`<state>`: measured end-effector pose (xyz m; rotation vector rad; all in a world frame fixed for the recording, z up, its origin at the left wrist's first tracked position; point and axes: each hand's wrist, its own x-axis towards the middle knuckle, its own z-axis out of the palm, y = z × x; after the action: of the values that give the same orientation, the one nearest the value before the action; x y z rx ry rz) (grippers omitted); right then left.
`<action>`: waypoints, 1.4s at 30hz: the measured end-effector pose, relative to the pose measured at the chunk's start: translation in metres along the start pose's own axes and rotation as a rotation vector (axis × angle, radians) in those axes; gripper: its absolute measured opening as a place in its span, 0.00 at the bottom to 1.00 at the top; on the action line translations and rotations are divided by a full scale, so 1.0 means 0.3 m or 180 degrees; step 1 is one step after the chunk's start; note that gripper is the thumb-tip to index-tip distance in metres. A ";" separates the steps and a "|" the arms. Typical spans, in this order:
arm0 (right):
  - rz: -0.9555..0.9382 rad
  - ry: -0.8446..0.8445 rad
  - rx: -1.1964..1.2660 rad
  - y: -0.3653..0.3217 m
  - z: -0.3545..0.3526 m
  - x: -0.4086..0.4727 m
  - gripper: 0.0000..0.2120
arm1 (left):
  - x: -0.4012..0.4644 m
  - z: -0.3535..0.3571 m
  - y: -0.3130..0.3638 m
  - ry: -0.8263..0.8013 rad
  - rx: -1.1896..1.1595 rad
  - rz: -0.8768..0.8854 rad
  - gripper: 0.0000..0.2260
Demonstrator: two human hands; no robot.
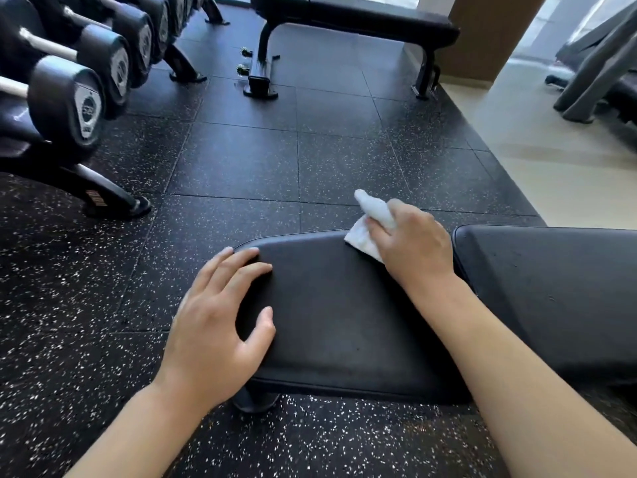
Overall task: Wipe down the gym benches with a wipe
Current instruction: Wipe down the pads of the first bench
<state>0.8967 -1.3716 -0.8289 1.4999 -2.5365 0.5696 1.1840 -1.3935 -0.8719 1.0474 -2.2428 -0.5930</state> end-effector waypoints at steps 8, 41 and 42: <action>-0.1402 -0.0041 0.0105 -0.337 0.036 -0.307 0.14 | -0.004 0.015 -0.020 0.0241 -0.0198 0.0181 0.22; -0.1724 0.0072 0.0261 -0.254 -0.012 -0.441 0.12 | 0.010 -0.036 -0.058 -0.0227 -0.0369 0.0498 0.19; -0.1473 0.0143 0.0238 -0.228 -0.017 -0.404 0.12 | 0.010 -0.034 -0.050 -0.0191 -0.0330 0.0493 0.18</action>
<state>1.0152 -1.3006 -0.8445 1.9858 -2.0461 0.6175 1.1973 -1.4063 -0.8727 0.8064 -2.2934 -0.6734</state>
